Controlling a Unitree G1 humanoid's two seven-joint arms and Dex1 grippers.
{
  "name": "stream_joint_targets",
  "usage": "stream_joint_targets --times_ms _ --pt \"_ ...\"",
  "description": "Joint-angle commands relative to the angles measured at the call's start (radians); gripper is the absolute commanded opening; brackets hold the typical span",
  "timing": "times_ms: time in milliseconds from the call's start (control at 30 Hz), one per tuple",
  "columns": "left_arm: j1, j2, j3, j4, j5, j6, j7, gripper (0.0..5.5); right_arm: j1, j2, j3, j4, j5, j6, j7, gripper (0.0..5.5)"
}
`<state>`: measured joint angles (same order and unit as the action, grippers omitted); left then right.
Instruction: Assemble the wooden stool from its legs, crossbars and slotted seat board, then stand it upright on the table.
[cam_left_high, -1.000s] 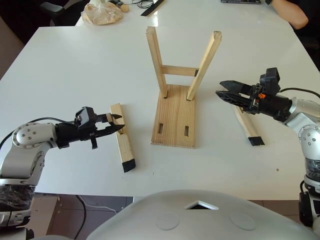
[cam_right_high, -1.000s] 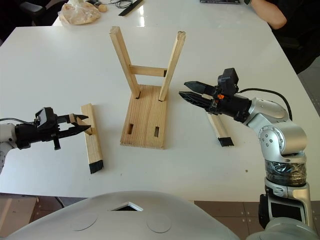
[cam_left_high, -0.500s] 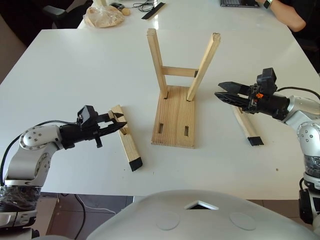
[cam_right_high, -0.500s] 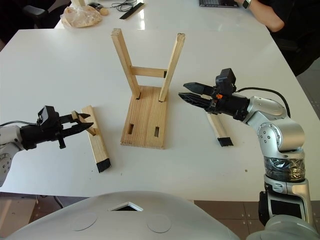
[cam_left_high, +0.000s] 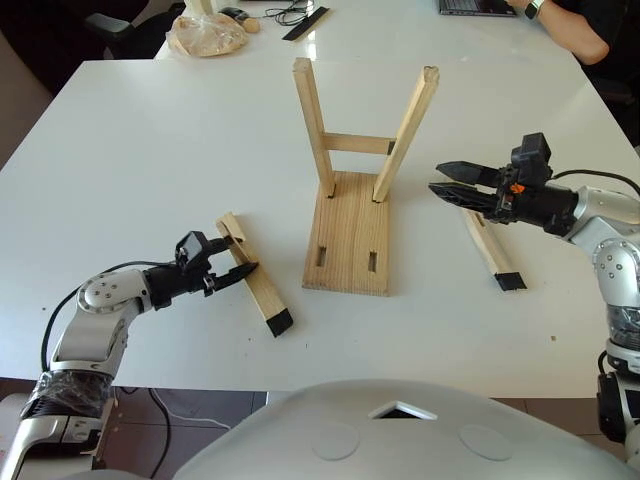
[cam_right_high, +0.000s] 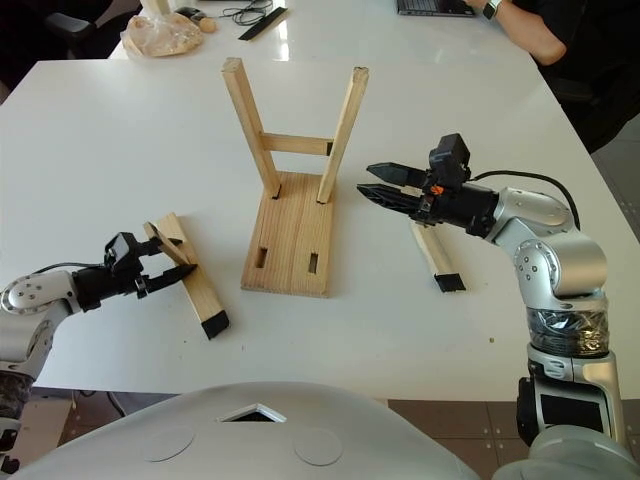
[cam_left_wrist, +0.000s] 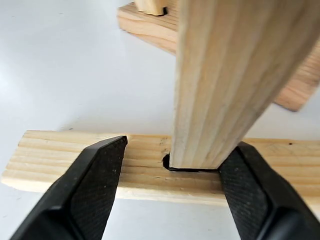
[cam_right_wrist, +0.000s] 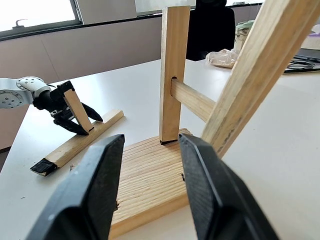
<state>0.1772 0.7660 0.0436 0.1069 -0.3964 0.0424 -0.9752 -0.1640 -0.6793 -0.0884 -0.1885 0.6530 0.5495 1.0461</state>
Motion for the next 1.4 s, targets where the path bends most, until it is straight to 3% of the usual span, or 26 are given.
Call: stream_joint_targets --times_ms 33,233,400,567,800,1233,1400 --pt "-0.002 0.024 0.077 -0.098 -0.076 0.115 -0.004 3.14 -0.019 -0.001 -0.001 0.007 -0.015 -0.010 -0.005 2.00" --pt "-0.041 0.074 0.269 -0.390 -0.320 0.337 0.022 3.14 -0.007 0.000 -0.013 -0.001 -0.014 -0.015 -0.014 2.00" --pt "-0.175 0.111 0.392 -0.496 -0.538 0.501 0.099 3.14 0.005 0.005 -0.024 -0.014 -0.007 -0.014 -0.031 2.00" --pt "-0.310 0.083 0.327 -0.497 -0.545 0.596 0.244 3.14 0.010 0.018 -0.019 -0.023 -0.008 -0.012 -0.044 2.00" --pt "-0.310 0.089 0.314 -0.566 -0.551 0.631 0.258 3.14 0.025 0.021 -0.022 -0.035 -0.005 -0.010 -0.048 2.00" --pt "-0.206 0.091 0.368 -0.621 -0.573 0.642 0.224 3.14 0.036 0.023 -0.023 -0.047 0.000 -0.002 -0.059 2.00" --pt "-0.058 0.036 0.267 -0.597 -0.455 0.579 0.181 3.14 0.027 0.022 -0.010 -0.033 -0.004 0.001 -0.051 2.00"
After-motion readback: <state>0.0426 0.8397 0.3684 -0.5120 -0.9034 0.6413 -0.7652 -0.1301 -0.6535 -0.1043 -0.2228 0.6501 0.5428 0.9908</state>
